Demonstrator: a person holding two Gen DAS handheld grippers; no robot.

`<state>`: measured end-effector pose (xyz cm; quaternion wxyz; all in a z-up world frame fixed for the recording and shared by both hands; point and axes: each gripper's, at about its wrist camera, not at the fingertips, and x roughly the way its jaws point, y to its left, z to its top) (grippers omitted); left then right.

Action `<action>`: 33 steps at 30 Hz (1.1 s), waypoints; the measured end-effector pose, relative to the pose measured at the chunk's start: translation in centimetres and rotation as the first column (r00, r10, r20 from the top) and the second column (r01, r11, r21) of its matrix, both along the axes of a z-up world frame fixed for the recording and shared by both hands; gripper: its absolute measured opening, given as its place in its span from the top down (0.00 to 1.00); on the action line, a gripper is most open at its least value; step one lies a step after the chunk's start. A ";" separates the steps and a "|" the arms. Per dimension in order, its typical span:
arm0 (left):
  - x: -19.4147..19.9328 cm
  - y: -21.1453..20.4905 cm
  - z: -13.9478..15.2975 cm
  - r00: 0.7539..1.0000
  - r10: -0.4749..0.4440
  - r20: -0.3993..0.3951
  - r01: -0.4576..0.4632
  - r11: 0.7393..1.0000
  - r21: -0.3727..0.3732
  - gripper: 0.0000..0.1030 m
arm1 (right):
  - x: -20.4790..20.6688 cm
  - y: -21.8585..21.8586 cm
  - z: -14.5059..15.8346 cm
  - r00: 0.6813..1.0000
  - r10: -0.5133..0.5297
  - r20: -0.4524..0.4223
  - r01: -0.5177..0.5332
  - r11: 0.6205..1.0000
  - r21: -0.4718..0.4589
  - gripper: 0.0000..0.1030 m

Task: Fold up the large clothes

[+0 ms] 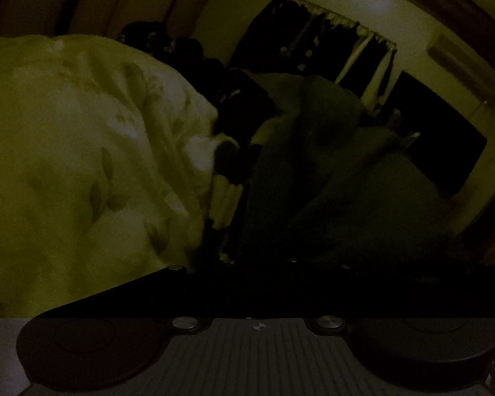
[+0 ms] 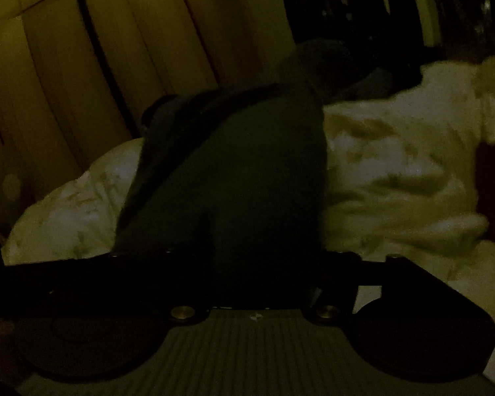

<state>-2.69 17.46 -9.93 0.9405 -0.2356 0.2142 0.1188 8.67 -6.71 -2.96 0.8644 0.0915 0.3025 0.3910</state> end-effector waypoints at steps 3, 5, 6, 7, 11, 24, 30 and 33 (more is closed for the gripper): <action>-0.1 -0.1 0.4 1.000 0.008 -0.014 -0.008 1.000 0.020 0.46 | 0.5 -0.3 -0.5 0.998 0.007 -0.058 -0.005 1.000 0.028 0.30; -0.1 -0.4 0.7 1.000 0.016 -0.022 -0.015 0.999 0.042 0.41 | 0.4 -0.2 -0.6 0.998 0.006 -0.061 -0.004 1.000 0.028 0.29; 0.0 -0.5 0.8 0.999 0.022 -0.027 -0.020 0.998 0.052 0.36 | 0.3 -0.2 -0.5 0.998 0.006 -0.059 -0.004 1.000 0.024 0.27; -0.1 -0.7 0.9 0.999 0.036 -0.037 -0.034 0.997 0.067 0.19 | 0.2 -0.3 -0.4 0.998 0.003 -0.061 -0.001 1.000 0.023 0.26; -0.8 -1.5 2.3 0.996 0.077 -0.044 -0.070 0.987 0.143 0.00 | 0.2 -0.5 -0.2 0.996 -0.002 -0.086 0.005 0.999 0.032 0.21; -2.0 -7.1 8.3 0.996 0.029 -0.085 0.001 0.945 0.327 0.00 | -4.4 0.1 5.6 0.978 -0.031 0.206 0.060 0.989 -0.137 0.01; -0.1 -10.5 7.7 0.977 -0.014 -0.214 0.104 0.902 0.419 0.00 | -6.2 0.9 7.3 0.970 0.031 0.242 0.015 0.982 -0.187 0.01; 0.5 -10.9 6.8 0.966 0.003 -0.257 0.108 0.903 0.415 0.00 | -6.5 1.4 7.1 0.968 0.030 0.250 0.026 0.976 -0.217 0.01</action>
